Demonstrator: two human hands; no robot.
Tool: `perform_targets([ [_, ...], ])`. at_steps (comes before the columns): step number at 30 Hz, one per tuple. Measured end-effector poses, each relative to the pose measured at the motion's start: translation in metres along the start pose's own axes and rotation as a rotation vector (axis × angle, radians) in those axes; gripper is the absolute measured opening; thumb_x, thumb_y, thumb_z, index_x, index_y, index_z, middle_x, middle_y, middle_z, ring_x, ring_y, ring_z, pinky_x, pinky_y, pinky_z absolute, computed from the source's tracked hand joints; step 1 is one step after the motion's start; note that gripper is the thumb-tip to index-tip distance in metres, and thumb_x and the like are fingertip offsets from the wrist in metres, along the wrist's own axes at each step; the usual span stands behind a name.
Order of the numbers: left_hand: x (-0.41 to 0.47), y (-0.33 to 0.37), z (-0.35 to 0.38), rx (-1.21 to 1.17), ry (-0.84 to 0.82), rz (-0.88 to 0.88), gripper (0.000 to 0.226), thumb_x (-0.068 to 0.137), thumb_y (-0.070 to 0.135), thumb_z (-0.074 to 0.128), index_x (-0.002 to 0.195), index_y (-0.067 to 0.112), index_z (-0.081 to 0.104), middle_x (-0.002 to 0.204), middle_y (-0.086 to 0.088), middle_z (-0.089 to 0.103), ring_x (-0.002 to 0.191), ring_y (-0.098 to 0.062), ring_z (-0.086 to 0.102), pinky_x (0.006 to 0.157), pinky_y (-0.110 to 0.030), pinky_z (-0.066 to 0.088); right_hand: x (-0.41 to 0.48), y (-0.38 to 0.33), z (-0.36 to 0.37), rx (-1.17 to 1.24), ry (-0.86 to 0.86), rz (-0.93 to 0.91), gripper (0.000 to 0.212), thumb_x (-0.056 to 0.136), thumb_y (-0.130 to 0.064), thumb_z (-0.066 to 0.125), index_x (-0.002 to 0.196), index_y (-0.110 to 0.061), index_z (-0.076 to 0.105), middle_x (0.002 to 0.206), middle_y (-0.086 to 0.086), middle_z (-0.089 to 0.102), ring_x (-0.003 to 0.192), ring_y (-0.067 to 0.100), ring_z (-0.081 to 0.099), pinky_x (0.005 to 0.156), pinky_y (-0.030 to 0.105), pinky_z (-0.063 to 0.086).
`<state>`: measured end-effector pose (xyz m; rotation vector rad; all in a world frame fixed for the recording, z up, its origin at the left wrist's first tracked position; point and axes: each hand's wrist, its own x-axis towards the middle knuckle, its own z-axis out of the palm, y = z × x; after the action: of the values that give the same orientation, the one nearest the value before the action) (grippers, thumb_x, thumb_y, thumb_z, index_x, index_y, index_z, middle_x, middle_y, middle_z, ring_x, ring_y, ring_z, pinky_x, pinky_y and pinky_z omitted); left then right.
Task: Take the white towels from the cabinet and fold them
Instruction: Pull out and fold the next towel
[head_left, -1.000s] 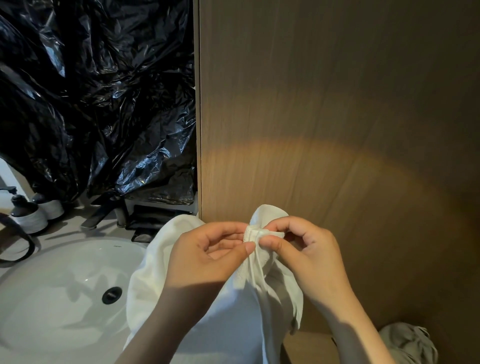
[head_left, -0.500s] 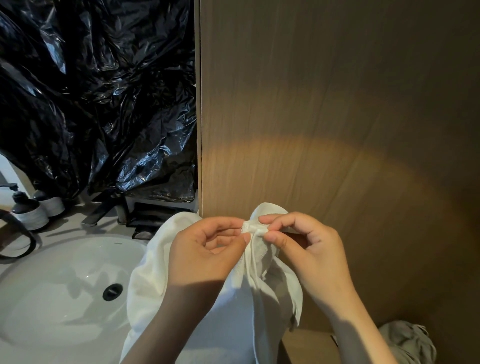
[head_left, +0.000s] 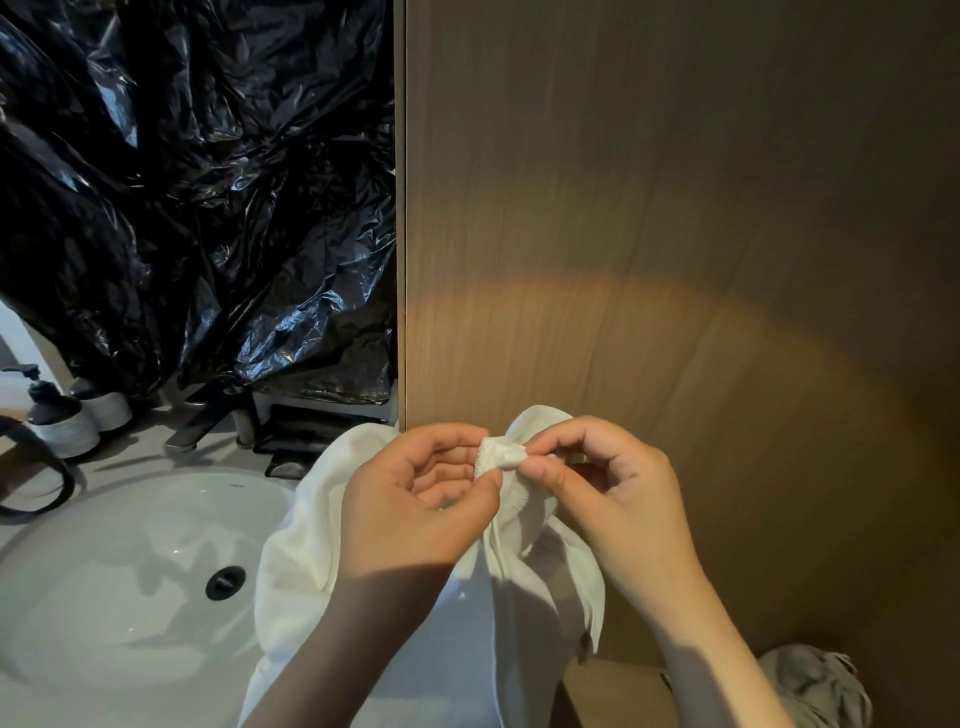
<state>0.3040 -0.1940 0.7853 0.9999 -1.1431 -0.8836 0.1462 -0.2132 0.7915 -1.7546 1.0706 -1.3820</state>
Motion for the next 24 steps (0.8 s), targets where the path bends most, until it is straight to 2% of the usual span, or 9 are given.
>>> perform_targets([
  [4,0.015,0.011,-0.008,-0.007,-0.038,0.06,0.028,0.067,0.002,0.077,0.092,0.015,0.071,0.081,-0.004,0.073,0.073,-0.014,0.067,0.071,-0.02,0.056,0.014,0.008,-0.025,-0.23,-0.116,0.062,0.014,0.078,-0.032,0.079,0.089,-0.033,0.071,0.092,-0.013,0.069,0.078,0.02,0.064,0.071,0.036,0.056],
  [6,0.027,0.021,-0.013,-0.012,-0.069,0.095,0.028,0.07,-0.001,0.075,0.093,0.012,0.071,0.078,-0.001,0.072,0.07,-0.008,0.066,0.067,-0.017,0.055,0.024,0.011,-0.04,-0.361,-0.188,0.073,0.014,0.077,-0.041,0.078,0.089,-0.036,0.071,0.09,-0.013,0.07,0.078,0.017,0.065,0.071,0.041,0.056],
  [10,0.052,0.033,-0.023,0.029,-0.084,0.117,0.029,0.078,-0.012,0.07,0.099,0.007,0.07,0.079,-0.003,0.07,0.066,-0.007,0.063,0.062,-0.015,0.053,0.04,0.012,-0.061,-0.562,-0.26,-0.015,0.016,0.079,-0.054,0.069,0.089,-0.042,0.069,0.091,-0.022,0.068,0.088,0.001,0.063,0.069,0.026,0.053],
  [12,0.064,0.035,-0.03,0.059,-0.069,0.101,0.028,0.081,-0.013,0.064,0.101,0.006,0.069,0.079,-0.004,0.07,0.061,-0.008,0.063,0.056,-0.016,0.052,0.047,0.008,-0.067,-0.678,-0.267,-0.079,0.017,0.081,-0.06,0.064,0.085,-0.043,0.065,0.09,-0.022,0.064,0.089,-0.001,0.059,0.068,0.019,0.048],
  [14,0.076,0.037,-0.038,0.083,-0.04,0.082,0.026,0.084,-0.011,0.062,0.101,0.007,0.069,0.077,-0.002,0.071,0.057,-0.008,0.062,0.05,-0.019,0.051,0.052,0.001,-0.074,-0.774,-0.233,-0.223,0.027,0.086,-0.064,0.054,0.082,-0.039,0.063,0.093,-0.019,0.062,0.098,0.0,0.055,0.074,0.018,0.045],
  [16,0.086,0.04,-0.044,0.103,-0.035,0.08,0.024,0.086,-0.008,0.062,0.1,0.011,0.07,0.077,0.001,0.073,0.059,-0.008,0.063,0.05,-0.019,0.05,0.058,-0.009,-0.077,-0.843,-0.198,-0.338,0.036,0.09,-0.064,0.045,0.082,-0.033,0.062,0.097,-0.014,0.063,0.105,0.001,0.052,0.08,0.014,0.041],
  [19,0.096,0.049,-0.047,0.122,-0.019,0.121,0.023,0.087,-0.005,0.061,0.099,0.012,0.07,0.075,0.003,0.074,0.062,-0.006,0.064,0.055,-0.017,0.05,0.068,-0.028,-0.073,-0.839,-0.138,-0.354,0.03,0.095,-0.056,0.047,0.08,-0.032,0.055,0.088,-0.017,0.058,0.09,0.001,0.055,0.069,0.018,0.049],
  [21,0.101,0.059,-0.046,0.092,0.001,0.154,0.022,0.089,-0.004,0.06,0.098,0.013,0.069,0.067,0.008,0.071,0.056,-0.002,0.061,0.053,-0.014,0.048,0.076,-0.044,-0.067,-0.744,-0.06,-0.393,0.026,0.095,-0.049,0.055,0.078,-0.029,0.055,0.08,-0.016,0.055,0.081,0.005,0.056,0.062,0.023,0.05],
  [24,0.11,0.079,-0.045,0.07,0.034,0.19,0.023,0.091,-0.001,0.058,0.098,0.017,0.069,0.06,0.009,0.065,0.051,-0.005,0.053,0.05,-0.017,0.044,0.091,-0.077,-0.06,-0.542,0.044,-0.429,0.019,0.092,-0.042,0.064,0.082,-0.025,0.061,0.08,-0.014,0.058,0.08,0.008,0.059,0.061,0.02,0.05],
])
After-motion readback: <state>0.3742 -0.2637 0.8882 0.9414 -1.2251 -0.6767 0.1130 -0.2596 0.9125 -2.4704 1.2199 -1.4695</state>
